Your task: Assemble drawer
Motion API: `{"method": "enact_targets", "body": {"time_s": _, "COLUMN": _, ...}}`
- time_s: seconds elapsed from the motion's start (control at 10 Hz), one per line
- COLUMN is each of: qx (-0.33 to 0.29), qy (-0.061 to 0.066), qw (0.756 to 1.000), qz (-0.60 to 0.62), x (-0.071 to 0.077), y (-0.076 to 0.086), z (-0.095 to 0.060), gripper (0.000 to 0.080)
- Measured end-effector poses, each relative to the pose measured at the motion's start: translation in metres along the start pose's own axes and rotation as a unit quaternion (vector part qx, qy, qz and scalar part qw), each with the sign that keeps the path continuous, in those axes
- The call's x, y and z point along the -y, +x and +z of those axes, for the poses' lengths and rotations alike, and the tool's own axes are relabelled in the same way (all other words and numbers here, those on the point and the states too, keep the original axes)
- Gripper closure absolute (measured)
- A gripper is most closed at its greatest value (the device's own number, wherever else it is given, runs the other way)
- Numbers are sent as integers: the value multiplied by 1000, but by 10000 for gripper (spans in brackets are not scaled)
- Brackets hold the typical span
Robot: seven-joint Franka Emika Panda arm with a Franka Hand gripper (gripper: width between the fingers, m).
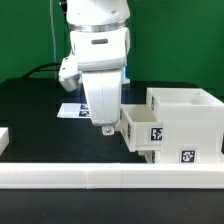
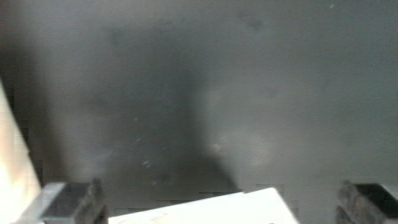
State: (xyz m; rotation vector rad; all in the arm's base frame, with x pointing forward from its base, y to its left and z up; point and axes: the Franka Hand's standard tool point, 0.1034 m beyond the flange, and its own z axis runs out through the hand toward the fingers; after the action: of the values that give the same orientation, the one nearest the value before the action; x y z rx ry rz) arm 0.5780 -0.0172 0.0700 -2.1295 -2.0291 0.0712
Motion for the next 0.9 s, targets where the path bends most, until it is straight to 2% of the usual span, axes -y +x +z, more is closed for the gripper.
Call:
{"method": "enact_targets", "body": {"time_s": 0.2, "qx": -2, "qy": -3, "qw": 1000, "qz": 0, "x": 0, "y": 13, "z": 7, "gripper": 150}}
{"method": "enact_targets", "body": {"time_s": 0.4, "qx": -2, "qy": -11, "qw": 1000, "qz": -16, "x": 1, "y": 5, "z": 10, "gripper": 150}}
{"method": "enact_targets", "body": {"time_s": 0.8, "qx": -2, "qy": -11, "qw": 1000, "qz": -20, "x": 0, "y": 4, "z": 9, "gripper": 150}}
{"method": "enact_targets", "body": {"time_s": 0.9, "qx": -3, "qy": -15, "qw": 999, "qz": -35, "x": -8, "y": 4, "z": 3, "gripper": 150}}
